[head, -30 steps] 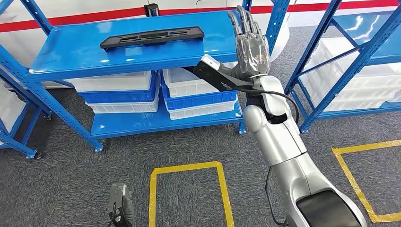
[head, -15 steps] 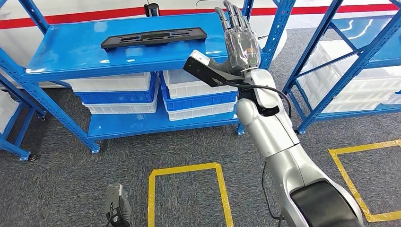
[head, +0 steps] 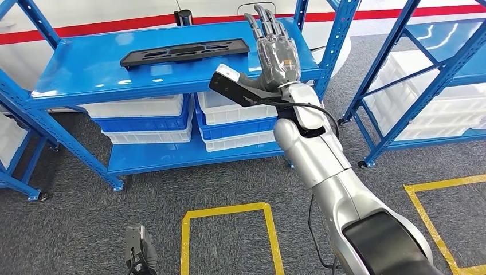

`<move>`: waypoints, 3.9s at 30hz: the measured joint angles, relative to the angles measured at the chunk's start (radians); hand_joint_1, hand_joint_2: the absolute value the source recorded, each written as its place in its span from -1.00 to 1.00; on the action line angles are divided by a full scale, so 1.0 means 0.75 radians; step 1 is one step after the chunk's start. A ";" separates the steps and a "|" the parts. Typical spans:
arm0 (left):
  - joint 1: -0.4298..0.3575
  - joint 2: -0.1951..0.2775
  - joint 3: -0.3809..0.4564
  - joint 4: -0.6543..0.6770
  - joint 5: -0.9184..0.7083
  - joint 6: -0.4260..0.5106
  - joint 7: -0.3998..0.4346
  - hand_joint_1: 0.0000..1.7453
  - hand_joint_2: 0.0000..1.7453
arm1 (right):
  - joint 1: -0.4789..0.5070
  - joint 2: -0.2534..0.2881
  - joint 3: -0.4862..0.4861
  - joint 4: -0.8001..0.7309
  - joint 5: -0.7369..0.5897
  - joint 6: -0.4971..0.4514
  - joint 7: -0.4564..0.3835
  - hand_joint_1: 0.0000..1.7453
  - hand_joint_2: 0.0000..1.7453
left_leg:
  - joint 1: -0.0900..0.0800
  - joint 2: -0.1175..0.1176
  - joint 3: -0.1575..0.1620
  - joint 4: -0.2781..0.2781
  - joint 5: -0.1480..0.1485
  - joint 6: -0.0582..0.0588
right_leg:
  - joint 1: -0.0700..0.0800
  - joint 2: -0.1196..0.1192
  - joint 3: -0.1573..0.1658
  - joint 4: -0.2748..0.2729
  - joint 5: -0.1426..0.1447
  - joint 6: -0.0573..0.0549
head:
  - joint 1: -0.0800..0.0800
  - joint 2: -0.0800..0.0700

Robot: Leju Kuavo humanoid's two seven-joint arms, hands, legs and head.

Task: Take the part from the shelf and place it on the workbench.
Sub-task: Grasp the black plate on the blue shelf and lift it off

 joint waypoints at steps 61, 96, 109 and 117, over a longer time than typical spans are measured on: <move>-0.006 -0.013 -0.041 0.005 0.004 -0.022 0.015 -1.00 -1.00 | 0.254 -0.112 -0.038 -0.353 0.126 0.132 0.130 -1.00 1.00 | 0.002 0.003 0.069 0.011 -0.012 0.000 | 0.001 -0.002 0.001 -0.008 0.018 -0.013 | -0.010 0.000; -0.011 -0.024 -0.062 0.011 0.014 0.019 0.027 -1.00 -1.00 | 0.249 -0.099 -0.043 -0.334 0.112 0.152 0.121 -1.00 1.00 | 0.002 0.004 -0.138 0.271 -0.098 -0.018 | 0.000 -0.008 0.000 -0.019 0.025 -0.020 | -0.009 0.000; -0.003 -0.021 -0.059 0.012 0.046 0.032 0.020 -1.00 -1.00 | 0.239 -0.090 -0.038 -0.323 0.105 0.160 0.120 -1.00 1.00 | -0.027 -0.004 -0.019 -0.131 0.159 0.015 | 0.028 -0.003 0.043 -0.007 -0.036 -0.008 | -0.004 0.000; 0.020 -0.008 -0.094 0.020 -0.046 0.236 0.199 -1.00 -1.00 | 0.260 -0.070 0.003 -0.338 0.115 0.173 0.113 -1.00 1.00 | -0.036 -0.003 -0.020 -0.131 0.152 0.034 | 0.025 -0.005 0.046 -0.015 -0.037 0.009 | -0.004 0.000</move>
